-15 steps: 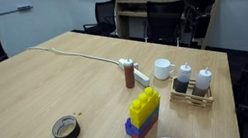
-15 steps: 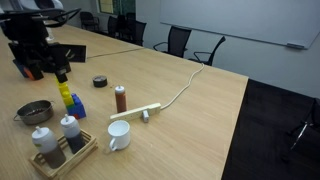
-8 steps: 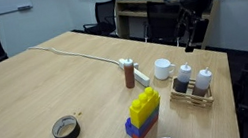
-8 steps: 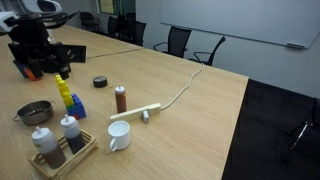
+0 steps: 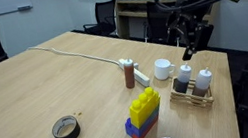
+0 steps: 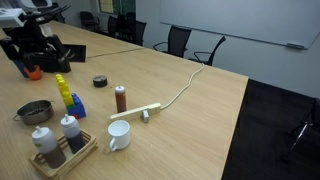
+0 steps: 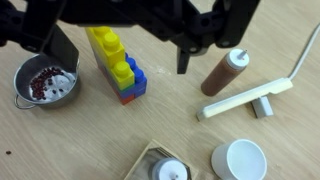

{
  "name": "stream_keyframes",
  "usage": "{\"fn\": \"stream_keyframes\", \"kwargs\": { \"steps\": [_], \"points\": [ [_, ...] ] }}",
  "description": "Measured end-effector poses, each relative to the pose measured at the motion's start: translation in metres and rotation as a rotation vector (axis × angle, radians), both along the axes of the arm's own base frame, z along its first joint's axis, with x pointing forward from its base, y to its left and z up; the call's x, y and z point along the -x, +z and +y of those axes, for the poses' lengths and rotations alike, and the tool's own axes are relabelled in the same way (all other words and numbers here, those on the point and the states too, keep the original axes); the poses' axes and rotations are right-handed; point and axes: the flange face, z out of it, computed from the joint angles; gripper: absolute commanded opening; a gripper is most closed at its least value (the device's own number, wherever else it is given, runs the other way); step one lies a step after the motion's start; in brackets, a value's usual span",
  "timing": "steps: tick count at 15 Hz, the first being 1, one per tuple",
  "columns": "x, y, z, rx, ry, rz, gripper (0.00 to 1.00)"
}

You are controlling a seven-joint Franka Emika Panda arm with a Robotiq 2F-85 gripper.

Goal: Detach two of the topmost Legos from the stack of Legos

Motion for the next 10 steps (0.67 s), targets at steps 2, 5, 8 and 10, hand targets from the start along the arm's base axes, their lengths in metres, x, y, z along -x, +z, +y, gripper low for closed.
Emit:
{"fn": "stream_keyframes", "kwargs": {
  "steps": [2,5,8,10],
  "points": [
    [-0.001,-0.008,0.027,-0.021,0.114,-0.01,1.0],
    [-0.014,-0.03,0.055,-0.045,0.282,-0.017,1.0],
    [-0.031,-0.053,0.067,-0.05,0.378,-0.017,1.0],
    [-0.031,-0.054,0.068,-0.051,0.376,-0.016,1.0]
  ]
}}
